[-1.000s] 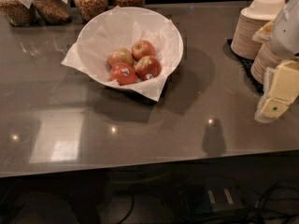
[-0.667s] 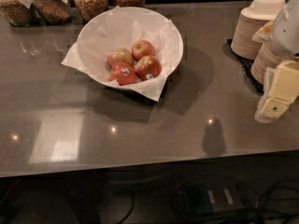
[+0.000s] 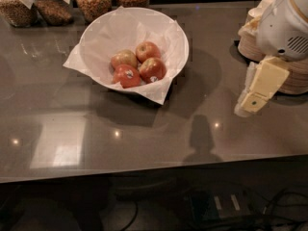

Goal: Pick apple from white bowl

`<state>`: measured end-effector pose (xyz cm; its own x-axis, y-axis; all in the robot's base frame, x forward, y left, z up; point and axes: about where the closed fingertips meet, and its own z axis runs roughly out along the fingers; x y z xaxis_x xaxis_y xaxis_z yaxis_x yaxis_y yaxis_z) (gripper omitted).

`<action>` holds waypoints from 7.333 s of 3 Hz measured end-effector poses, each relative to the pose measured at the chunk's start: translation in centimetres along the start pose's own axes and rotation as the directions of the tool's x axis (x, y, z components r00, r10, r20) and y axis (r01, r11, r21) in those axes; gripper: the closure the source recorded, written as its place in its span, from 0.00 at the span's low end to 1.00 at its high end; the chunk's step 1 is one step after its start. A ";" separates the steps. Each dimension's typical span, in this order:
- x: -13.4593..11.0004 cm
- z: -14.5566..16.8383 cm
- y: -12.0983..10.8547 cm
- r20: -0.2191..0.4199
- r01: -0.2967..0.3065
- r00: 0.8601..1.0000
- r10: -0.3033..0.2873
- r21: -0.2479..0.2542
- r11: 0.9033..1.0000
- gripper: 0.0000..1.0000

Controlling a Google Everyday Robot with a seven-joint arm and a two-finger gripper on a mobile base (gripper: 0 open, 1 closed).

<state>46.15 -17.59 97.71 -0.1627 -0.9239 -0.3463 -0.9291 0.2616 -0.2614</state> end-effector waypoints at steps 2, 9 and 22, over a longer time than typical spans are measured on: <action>-5.8 2.9 -2.8 0.122 -0.003 0.993 -0.002 0.040 0.999 0.00; -13.6 12.4 -10.2 0.214 -0.102 0.974 0.073 0.124 0.987 0.27; -15.2 17.4 -9.4 0.191 -0.091 0.979 0.077 0.067 0.994 1.00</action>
Offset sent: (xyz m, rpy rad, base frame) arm 0.0778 0.0877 0.0000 0.1579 -0.1084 0.0233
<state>63.12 -1.17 89.77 -0.1671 -0.8310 -0.5306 -0.8862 0.3624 -0.2885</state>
